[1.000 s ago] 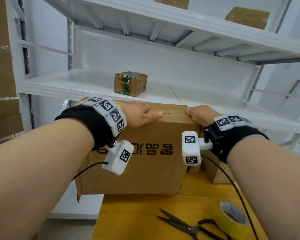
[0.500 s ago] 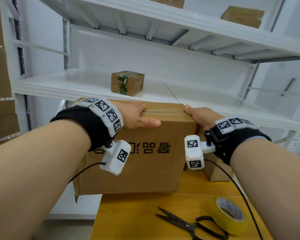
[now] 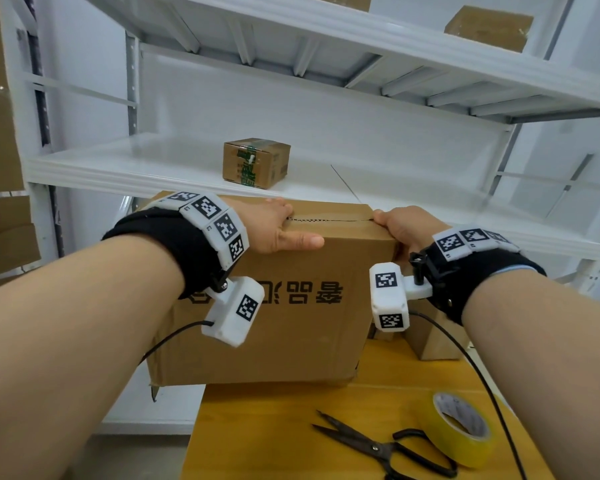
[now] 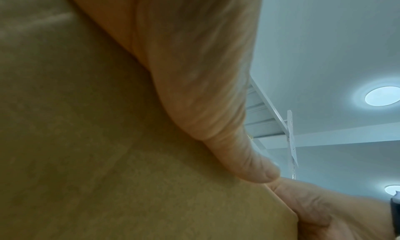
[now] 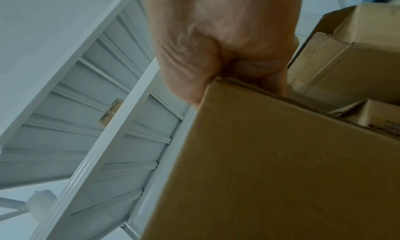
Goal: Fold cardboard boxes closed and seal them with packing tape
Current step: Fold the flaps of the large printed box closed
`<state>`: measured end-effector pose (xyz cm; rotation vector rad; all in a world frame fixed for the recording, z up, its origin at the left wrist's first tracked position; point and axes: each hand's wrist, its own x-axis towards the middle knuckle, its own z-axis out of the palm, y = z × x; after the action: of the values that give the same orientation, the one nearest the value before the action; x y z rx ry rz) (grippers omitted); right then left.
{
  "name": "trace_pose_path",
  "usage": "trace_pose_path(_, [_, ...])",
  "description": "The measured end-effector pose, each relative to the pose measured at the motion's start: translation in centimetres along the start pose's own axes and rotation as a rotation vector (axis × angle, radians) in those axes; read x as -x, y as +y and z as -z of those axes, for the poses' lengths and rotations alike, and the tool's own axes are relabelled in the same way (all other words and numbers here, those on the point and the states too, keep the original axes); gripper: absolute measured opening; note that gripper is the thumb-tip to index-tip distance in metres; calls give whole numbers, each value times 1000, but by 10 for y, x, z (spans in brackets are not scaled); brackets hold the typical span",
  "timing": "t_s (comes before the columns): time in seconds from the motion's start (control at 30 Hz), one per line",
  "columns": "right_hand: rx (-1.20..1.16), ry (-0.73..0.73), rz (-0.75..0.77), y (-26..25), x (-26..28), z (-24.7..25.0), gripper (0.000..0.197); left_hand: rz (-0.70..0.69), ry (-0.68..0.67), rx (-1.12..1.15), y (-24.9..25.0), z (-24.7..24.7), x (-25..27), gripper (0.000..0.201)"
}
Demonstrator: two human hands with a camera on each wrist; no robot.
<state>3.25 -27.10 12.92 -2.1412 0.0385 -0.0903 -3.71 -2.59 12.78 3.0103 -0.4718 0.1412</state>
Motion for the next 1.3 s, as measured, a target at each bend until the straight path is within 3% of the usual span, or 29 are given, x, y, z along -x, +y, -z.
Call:
trace_pose_path(0.33, [-91,52,-36,21,2,4,9,-16,16,11,-2,-1,-4,110])
trace_pose_path(0.47, [-141,211,19,-1,21,2,29,-13,17,18,-2,-2,-5,106])
trace_pose_path(0.53, [-87,205,58,-6,26,1,40,-13,20,17,-3,-2,-5,106])
trace_pose_path(0.77, [-17,208,54,-13,30,2,25,-13,22,10,-3,-1,-5,112])
trace_pose_path(1.17, [8,99,-54,-7,24,14,39,5,37,24,1,-3,3,115])
trace_pose_path(1.23, [28,161,-4,-11,27,15,37,11,53,42,1,-4,3,112])
trace_pose_path(1.3, [174,230,147,-24,35,12,39,9,63,59,3,-4,3,106])
